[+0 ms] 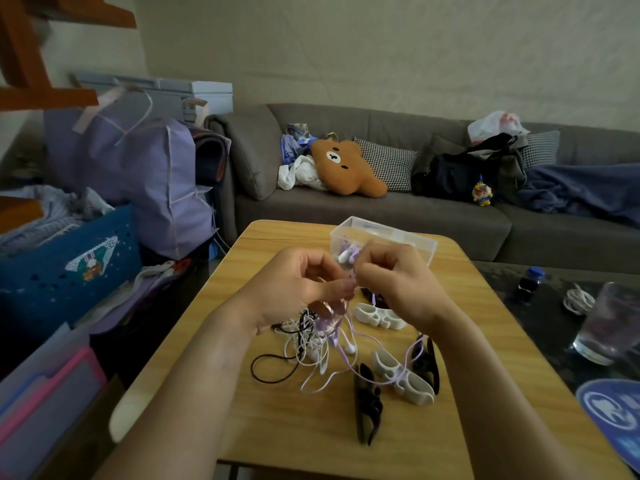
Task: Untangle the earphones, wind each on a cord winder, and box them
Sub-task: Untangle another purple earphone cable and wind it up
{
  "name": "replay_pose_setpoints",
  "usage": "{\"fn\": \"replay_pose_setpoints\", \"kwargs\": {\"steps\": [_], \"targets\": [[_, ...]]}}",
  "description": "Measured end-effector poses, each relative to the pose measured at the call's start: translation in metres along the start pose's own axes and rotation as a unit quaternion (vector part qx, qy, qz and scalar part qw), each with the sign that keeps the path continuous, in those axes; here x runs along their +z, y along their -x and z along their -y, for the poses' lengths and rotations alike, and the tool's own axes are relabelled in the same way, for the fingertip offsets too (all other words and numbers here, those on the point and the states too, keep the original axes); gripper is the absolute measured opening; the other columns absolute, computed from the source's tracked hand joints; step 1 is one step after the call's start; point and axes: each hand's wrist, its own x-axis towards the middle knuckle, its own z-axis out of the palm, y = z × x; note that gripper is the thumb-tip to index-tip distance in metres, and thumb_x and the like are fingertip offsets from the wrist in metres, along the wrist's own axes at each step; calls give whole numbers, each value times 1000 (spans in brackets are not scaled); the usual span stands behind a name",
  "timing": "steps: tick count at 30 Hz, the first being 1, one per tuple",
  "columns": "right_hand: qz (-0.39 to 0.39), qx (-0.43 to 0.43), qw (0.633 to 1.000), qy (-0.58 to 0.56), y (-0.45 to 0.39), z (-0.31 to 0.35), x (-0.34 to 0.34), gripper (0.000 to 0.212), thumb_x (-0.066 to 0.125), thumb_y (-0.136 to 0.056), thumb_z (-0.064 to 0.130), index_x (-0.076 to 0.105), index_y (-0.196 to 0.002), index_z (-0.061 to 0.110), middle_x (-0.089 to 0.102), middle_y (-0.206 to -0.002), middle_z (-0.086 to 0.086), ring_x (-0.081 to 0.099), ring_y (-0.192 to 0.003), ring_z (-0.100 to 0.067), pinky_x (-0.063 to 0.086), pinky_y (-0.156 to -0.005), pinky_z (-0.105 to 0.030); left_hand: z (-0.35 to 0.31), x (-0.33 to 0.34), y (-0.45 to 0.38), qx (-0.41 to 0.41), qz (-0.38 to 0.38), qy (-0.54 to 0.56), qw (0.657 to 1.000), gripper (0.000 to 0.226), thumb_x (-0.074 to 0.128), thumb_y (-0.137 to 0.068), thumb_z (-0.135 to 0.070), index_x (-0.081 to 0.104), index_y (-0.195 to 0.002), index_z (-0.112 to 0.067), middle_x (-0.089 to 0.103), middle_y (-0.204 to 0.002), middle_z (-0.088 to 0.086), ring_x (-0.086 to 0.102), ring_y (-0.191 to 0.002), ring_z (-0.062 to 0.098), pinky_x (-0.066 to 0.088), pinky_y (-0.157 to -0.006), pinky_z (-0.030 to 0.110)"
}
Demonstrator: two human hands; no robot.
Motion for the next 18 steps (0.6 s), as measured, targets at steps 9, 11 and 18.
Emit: {"fn": "replay_pose_setpoints", "kwargs": {"steps": [9, 11, 18], "targets": [[115, 22, 971, -211, -3, 1, 9, 20, 46, -72, 18, 56, -55, 22, 48, -66, -6, 42, -62, -17, 37, -59, -29, -1, -4, 1, 15, 67, 103, 992, 11, 74, -79, -11, 64, -76, -8, 66, -72, 10, 62, -58, 18, 51, -53, 24], [128, 4, 979, -160, -1, 4, 6, 21, 46, -73, 17, 56, -55, 23, 48, -65, -5, 43, -62, -15, 37, -58, -25, 0, -6, 0, 0, 67, 116, 991, 10, 70, -78, -8, 65, -71, -13, 64, -72, 11, 60, -59, 19, 49, -54, 27], [56, -34, 995, -77, 2, 3, -2, 10, 74, -84, 10, 70, -75, 10, 62, -63, 5, 52, -58, -5, 41, -58, -20, 2, -8, 0, -24, 66, 137, 988, 9, 64, -82, -12, 57, -82, -7, 59, -69, 8, 54, -55, 17, 40, -48, 23]]}}
